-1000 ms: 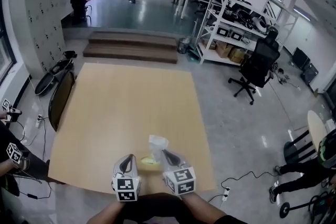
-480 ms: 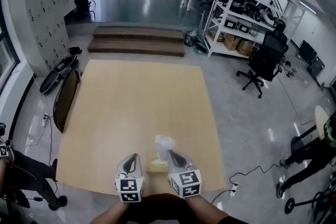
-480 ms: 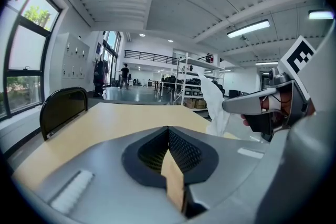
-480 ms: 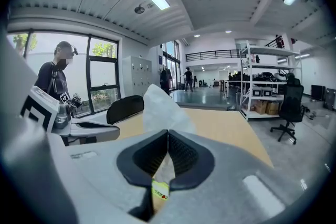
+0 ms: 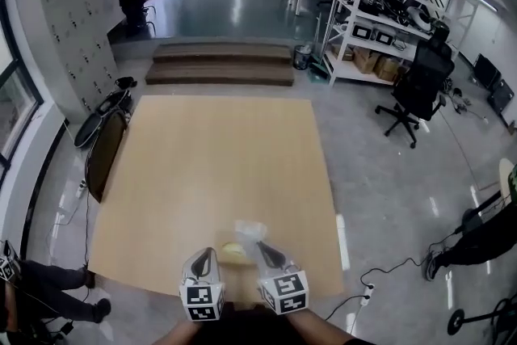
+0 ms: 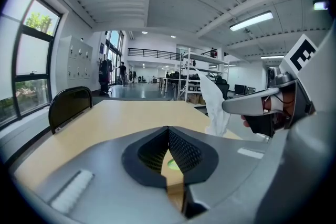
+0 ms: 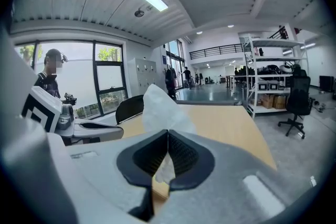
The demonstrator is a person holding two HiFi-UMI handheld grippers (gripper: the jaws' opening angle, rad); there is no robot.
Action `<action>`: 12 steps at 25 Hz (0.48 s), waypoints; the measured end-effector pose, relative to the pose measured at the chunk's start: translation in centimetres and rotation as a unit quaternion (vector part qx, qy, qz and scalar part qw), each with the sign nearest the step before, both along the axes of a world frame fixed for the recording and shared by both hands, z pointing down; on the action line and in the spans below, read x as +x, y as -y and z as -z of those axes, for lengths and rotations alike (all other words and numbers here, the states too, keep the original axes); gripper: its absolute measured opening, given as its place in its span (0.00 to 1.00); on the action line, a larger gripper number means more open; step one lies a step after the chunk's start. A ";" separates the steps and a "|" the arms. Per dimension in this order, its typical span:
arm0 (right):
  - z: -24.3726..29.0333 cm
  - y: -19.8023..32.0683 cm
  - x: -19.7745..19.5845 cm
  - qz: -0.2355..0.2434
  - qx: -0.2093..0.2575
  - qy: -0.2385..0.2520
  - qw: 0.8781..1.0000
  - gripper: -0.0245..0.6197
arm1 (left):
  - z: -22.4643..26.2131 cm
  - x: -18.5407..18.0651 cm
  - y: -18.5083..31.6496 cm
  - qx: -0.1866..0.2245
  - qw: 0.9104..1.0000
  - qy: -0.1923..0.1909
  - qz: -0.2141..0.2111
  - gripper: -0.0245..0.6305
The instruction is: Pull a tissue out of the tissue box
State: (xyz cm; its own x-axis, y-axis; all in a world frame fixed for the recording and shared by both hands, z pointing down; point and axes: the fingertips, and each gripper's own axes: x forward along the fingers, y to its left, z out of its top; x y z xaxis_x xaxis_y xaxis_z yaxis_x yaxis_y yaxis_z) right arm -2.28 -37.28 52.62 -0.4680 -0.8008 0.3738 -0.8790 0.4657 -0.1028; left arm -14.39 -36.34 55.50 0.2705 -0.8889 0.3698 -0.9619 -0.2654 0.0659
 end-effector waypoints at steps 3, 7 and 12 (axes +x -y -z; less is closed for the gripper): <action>-0.7 -1.4 0.9 0.013 -0.008 0.009 1.000 0.03 | -0.4 1.0 -1.9 -0.006 1.000 0.010 0.011 0.07; -1.1 -2.9 2.1 0.041 -0.011 0.019 0.999 0.03 | 0.0 2.4 -4.0 -0.014 0.999 0.020 0.038 0.07; -1.3 -4.6 2.8 0.061 -0.021 0.028 0.997 0.03 | 0.3 3.1 -6.1 -0.022 0.998 0.026 0.056 0.07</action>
